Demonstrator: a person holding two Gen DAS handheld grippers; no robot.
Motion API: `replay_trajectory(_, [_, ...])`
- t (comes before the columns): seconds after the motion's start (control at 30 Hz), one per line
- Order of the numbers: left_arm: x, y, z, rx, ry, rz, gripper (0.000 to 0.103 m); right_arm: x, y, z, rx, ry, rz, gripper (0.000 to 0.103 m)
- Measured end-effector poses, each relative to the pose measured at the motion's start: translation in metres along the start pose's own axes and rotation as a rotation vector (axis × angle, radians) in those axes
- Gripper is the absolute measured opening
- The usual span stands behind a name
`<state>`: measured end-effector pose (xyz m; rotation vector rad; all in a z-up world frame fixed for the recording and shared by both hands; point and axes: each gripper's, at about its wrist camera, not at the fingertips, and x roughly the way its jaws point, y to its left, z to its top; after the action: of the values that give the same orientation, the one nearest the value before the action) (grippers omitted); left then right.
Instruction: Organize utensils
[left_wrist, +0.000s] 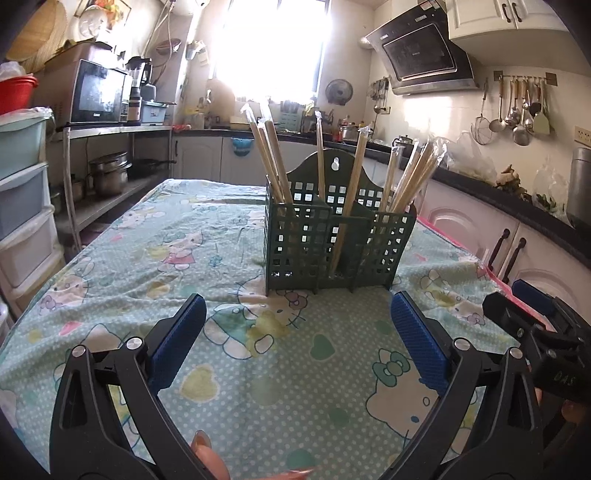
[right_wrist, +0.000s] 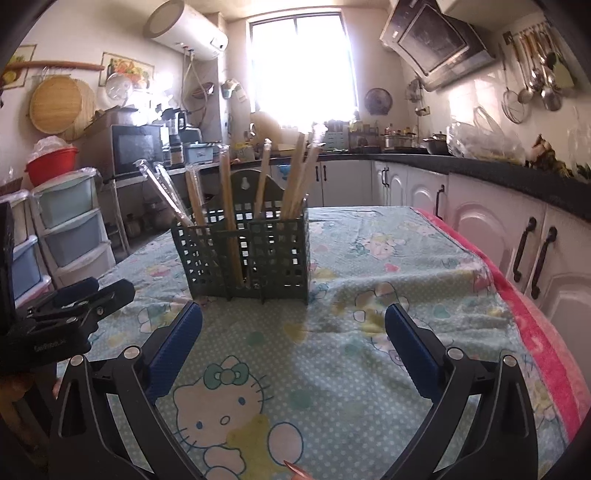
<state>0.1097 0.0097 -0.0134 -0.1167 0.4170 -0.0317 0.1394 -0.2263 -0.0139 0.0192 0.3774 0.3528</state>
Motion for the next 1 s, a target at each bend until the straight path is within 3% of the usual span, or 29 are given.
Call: replay_trajectory(1.0, [-0.0022,-0.0011,-0.0026,0.011,-0.02,0.001,0.092,0.0059,0.0021,-0.005,0.001,0.031,-0.005,0.096])
